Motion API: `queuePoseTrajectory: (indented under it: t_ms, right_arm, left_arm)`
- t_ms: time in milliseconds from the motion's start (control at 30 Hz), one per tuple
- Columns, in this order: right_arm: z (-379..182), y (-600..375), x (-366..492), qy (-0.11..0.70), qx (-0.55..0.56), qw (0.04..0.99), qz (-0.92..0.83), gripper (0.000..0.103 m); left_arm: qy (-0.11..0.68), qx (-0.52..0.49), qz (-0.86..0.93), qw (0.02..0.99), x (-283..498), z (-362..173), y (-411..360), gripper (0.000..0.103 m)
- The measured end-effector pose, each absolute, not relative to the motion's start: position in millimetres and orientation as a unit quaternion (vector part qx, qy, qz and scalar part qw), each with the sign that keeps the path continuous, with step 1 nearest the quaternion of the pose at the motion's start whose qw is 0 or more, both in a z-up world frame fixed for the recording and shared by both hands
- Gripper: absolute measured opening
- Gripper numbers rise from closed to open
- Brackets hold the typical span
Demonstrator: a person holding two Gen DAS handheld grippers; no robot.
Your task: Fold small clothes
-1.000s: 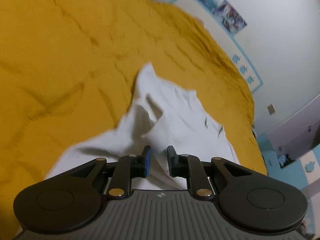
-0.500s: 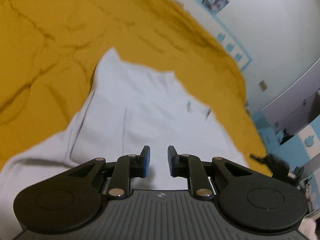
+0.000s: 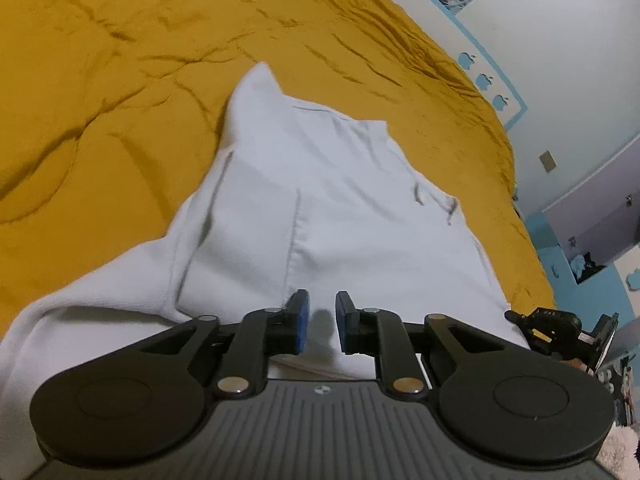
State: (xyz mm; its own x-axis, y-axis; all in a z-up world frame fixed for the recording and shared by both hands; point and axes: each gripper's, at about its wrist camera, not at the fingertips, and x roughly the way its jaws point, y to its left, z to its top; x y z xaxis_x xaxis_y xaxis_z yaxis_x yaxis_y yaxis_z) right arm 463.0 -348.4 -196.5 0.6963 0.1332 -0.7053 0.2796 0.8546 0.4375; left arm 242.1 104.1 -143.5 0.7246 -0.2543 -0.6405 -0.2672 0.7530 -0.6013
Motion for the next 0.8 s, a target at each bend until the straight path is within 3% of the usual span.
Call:
queuePoseTrajectory:
  t_ms: [33, 100, 200, 433, 467, 500, 533, 700, 767, 800]
  right_arm:
    - [-186, -348, 453, 0.368, 0.259, 0.892, -0.048, 0.011]
    - [-160, -343, 414, 0.33, 0.248, 0.91, -0.028, 0.027]
    - [-136, -333, 374, 0.333, 0.254, 0.906, 0.066, 0.029]
    - [-161, -314, 328, 0.425, 0.21, 0.874, 0.109, 0.021]
    - [-169, -317, 326, 0.434, 0.214, 0.87, 0.096, 0.015]
    - [-174, -320, 324, 0.436, 0.22, 0.868, 0.085, 0.003]
    - [-179, -324, 323, 0.436, 0.227, 0.867, 0.075, 0.0]
    - [-178, -340, 317, 0.433, 0.29, 0.852, 0.055, 0.0]
    - [-165, -340, 304, 0.427, 0.288, 0.855, 0.059, 0.009]
    - [-152, -337, 293, 0.421, 0.27, 0.864, 0.059, 0.022]
  left_arm:
    - [0.366, -0.349, -0.001, 0.863, 242, -138, 104, 0.021]
    - [0.348, -0.342, -0.007, 0.873, 243, -129, 106, 0.023]
    - [0.315, -0.355, -0.001, 0.88, 248, -124, 117, 0.023]
    - [0.342, -0.372, 0.049, 0.861, 260, -153, 135, 0.023]
    - [0.339, -0.383, 0.05, 0.858, 257, -157, 138, 0.02]
    - [0.337, -0.385, 0.05, 0.858, 255, -157, 139, 0.02]
    - [0.337, -0.389, 0.053, 0.856, 252, -155, 141, 0.02]
    - [0.324, -0.388, 0.042, 0.862, 222, -121, 151, 0.025]
    - [0.32, -0.361, 0.036, 0.875, 203, -99, 152, 0.029]
    - [0.32, -0.343, 0.035, 0.882, 195, -88, 153, 0.031]
